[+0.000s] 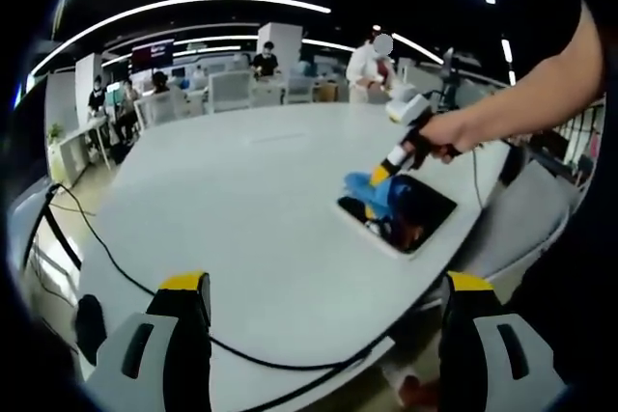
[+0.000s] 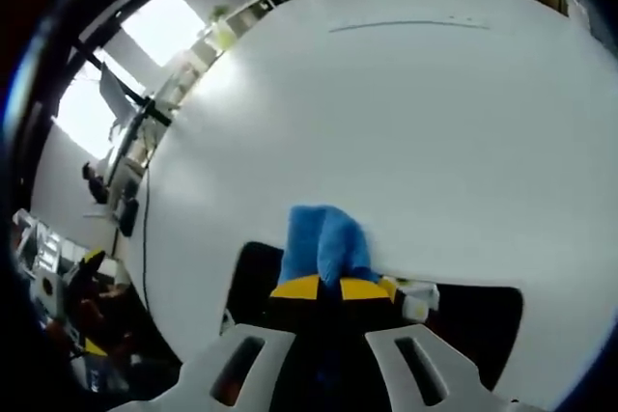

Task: Wipe the mirror surface with the cleaning cloth until all visible marks leave the cleaned area.

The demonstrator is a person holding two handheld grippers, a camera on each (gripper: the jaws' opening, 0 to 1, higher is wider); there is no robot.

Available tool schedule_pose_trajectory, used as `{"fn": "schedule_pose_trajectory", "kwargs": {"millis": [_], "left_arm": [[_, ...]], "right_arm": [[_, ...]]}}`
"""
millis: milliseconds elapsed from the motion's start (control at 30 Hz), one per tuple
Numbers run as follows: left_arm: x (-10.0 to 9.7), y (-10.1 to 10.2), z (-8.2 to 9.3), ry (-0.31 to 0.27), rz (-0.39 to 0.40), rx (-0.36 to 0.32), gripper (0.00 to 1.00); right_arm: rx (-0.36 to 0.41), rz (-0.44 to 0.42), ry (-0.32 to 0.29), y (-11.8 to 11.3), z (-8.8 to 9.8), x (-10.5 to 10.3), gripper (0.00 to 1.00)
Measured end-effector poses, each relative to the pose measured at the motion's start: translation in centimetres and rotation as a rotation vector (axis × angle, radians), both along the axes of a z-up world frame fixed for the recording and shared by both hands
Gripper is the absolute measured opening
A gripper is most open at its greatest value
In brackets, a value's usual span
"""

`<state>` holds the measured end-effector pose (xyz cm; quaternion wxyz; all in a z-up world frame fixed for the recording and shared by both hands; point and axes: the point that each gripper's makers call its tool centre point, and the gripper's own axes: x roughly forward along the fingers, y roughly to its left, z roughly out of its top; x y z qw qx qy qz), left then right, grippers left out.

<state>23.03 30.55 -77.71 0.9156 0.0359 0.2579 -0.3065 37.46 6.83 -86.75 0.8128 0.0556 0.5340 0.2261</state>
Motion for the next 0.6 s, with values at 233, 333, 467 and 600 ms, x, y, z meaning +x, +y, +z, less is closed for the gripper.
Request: {"fn": "schedule_pose_trajectory", "kwargs": {"millis": [233,333,467,600], "left_arm": [[-0.2,-0.6,0.4,-0.004,-0.024,-0.001,1.00],[-0.2,-0.6,-0.1,0.009,-0.031,0.007,1.00],[-0.2,-0.8,0.1,0.007,-0.044,0.018,1.00],[0.0,-1.2,-0.1,0.007,-0.035,0.032,1.00]], "right_arm": [[0.007,-0.038,-0.006,0.0,0.1,-0.1,0.00],[-0.034,-0.001,-0.040,0.1,0.0,-0.3,0.00],[-0.040,0.014,-0.039,0.4,0.0,-1.4,0.00],[-0.009,0.011,-0.038,0.3,0.0,-2.3,0.00]]}}
